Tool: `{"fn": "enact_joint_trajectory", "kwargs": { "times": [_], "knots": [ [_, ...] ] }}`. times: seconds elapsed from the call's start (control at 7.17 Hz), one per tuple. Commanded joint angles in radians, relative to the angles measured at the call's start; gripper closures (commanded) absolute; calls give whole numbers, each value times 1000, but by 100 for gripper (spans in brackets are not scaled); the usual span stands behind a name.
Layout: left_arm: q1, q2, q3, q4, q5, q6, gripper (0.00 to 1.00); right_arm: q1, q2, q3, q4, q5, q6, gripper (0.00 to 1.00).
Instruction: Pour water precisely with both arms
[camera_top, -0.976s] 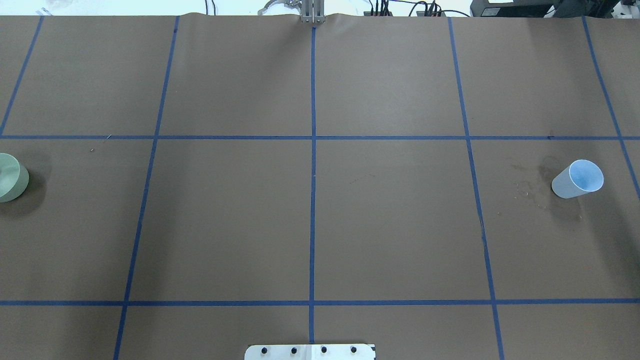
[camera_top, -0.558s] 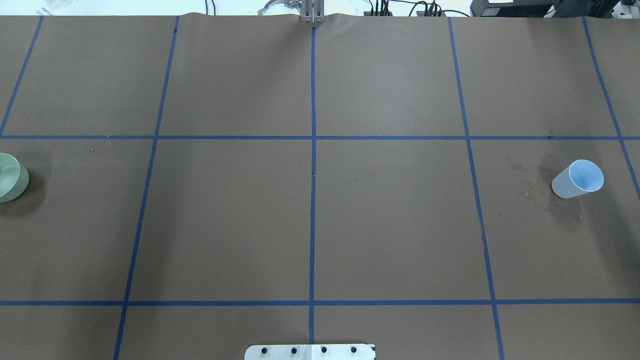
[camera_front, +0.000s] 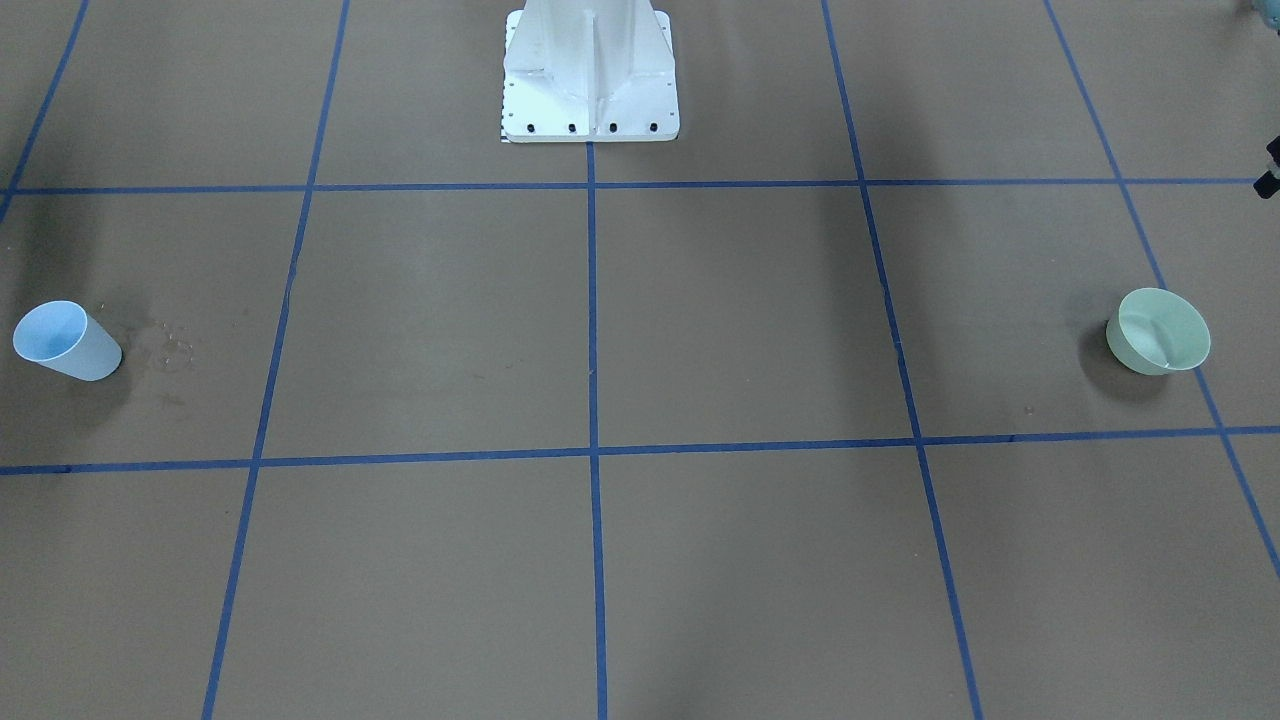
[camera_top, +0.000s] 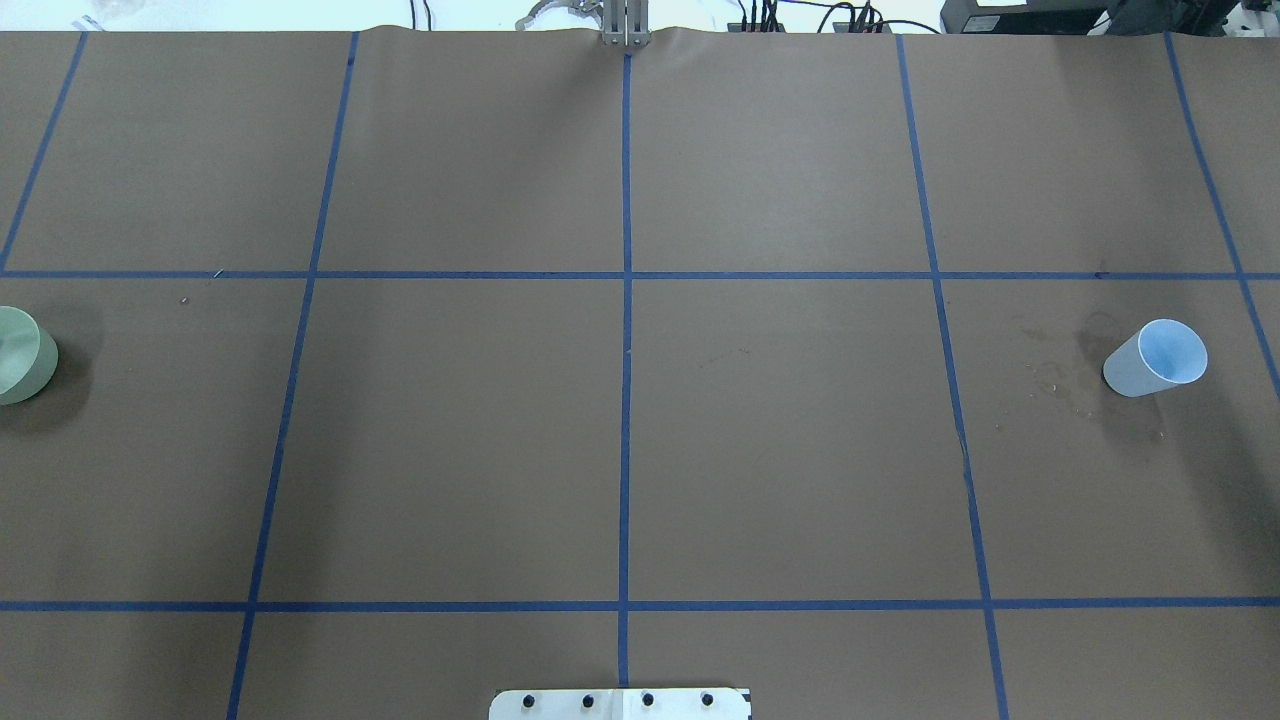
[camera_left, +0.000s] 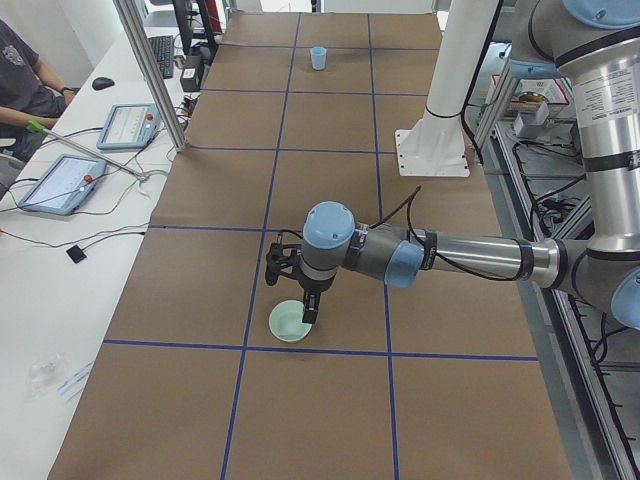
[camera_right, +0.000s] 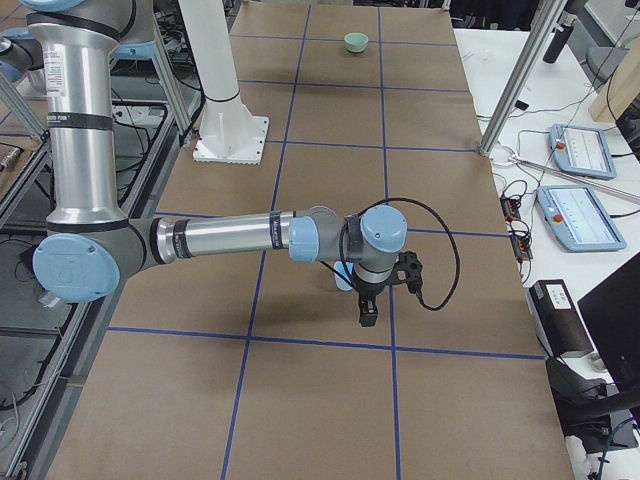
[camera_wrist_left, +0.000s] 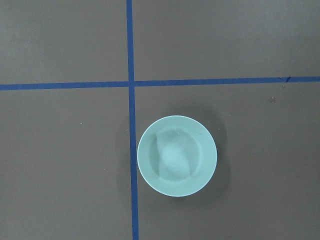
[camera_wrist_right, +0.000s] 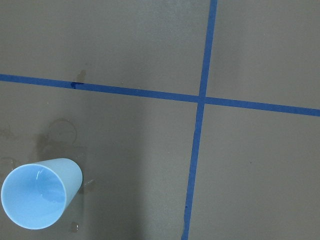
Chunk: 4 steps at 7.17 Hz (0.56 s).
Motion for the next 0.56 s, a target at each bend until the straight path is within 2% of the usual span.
{"fn": "enact_joint_trajectory", "kwargs": {
  "times": [0.0,0.14,0.28,0.42],
  "knots": [
    [31,-21,24,4,5,1,0,-1,-25,4,67,0,-1,1],
    [55,-59,69,4,21,3,0,-6,-66,-3,195,0,3,1],
    [68,-92,123,1,41,6,0,-6,-94,-5,260,0,8,1],
    [74,-116,180,-9,42,12,0,-9,-93,1,264,3,63,1]
  ]
}}
